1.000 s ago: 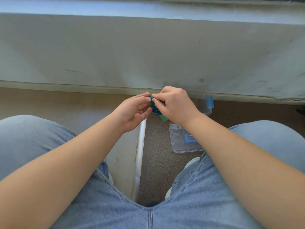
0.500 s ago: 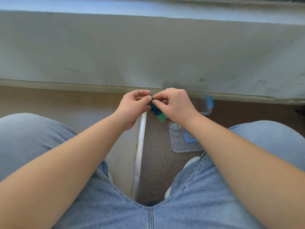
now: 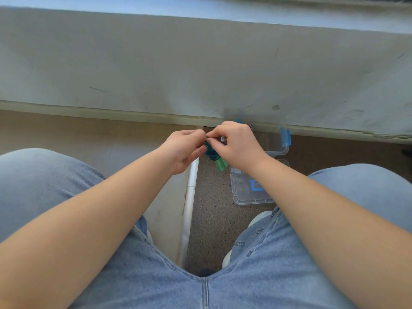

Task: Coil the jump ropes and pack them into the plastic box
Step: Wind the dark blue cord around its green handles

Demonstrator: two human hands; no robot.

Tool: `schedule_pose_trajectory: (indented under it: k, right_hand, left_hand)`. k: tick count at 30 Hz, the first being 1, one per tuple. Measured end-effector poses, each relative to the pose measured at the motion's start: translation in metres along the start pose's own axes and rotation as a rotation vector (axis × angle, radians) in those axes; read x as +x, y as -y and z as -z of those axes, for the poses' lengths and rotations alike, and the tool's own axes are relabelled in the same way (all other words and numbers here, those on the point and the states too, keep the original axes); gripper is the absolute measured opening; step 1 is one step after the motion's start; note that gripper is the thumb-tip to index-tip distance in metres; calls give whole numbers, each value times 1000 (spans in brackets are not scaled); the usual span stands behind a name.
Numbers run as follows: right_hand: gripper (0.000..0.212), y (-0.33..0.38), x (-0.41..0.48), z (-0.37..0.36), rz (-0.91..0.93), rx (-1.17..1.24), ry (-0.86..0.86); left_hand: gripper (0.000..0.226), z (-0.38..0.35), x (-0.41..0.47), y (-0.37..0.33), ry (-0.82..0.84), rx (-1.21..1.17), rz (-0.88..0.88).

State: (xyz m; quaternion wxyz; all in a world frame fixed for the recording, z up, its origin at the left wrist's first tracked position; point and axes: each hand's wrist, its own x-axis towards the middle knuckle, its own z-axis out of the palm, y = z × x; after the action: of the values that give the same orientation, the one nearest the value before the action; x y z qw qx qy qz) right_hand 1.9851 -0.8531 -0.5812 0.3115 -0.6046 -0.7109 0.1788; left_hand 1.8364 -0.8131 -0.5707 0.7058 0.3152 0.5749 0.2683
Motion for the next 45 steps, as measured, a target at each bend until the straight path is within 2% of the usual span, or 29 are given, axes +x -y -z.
schedule_pose_trajectory:
  k: [4,8,11,14,20,24,28,34,41,45]
  right_hand:
    - [12,1,0,-1,-68,84,47]
    - [12,-3,0,-6,-68,-41,40]
    - [16,-3,-2,-12,-105,-98,-39]
    - [10,-2,0,-7,-153,12,-110]
    - [13,-4,2,2,-215,221,-91]
    - [15,-8,4,3,-207,237,-94]
    - [19,-7,0,-1,-181,227,-98]
    - [12,-4,5,8,-316,475,-128]
    - [10,-4,4,9,-203,315,-30]
    - [12,-4,3,11,-179,308,20]
  left_hand:
    - [21,-4,1,3,-8,65,-39]
    - [16,-1,1,2,-73,0,-109]
    - [19,2,1,-3,-34,-83,-117]
    - [20,5,2,-5,5,-161,-64]
    - [23,7,4,-5,42,-125,-55]
    - [16,8,3,-6,108,-98,-59]
    - [18,10,3,-6,99,-55,-93]
    - [19,9,2,-12,115,-70,-128]
    - [17,11,0,-7,101,-53,-136]
    - [15,11,-2,-5,130,-33,-125]
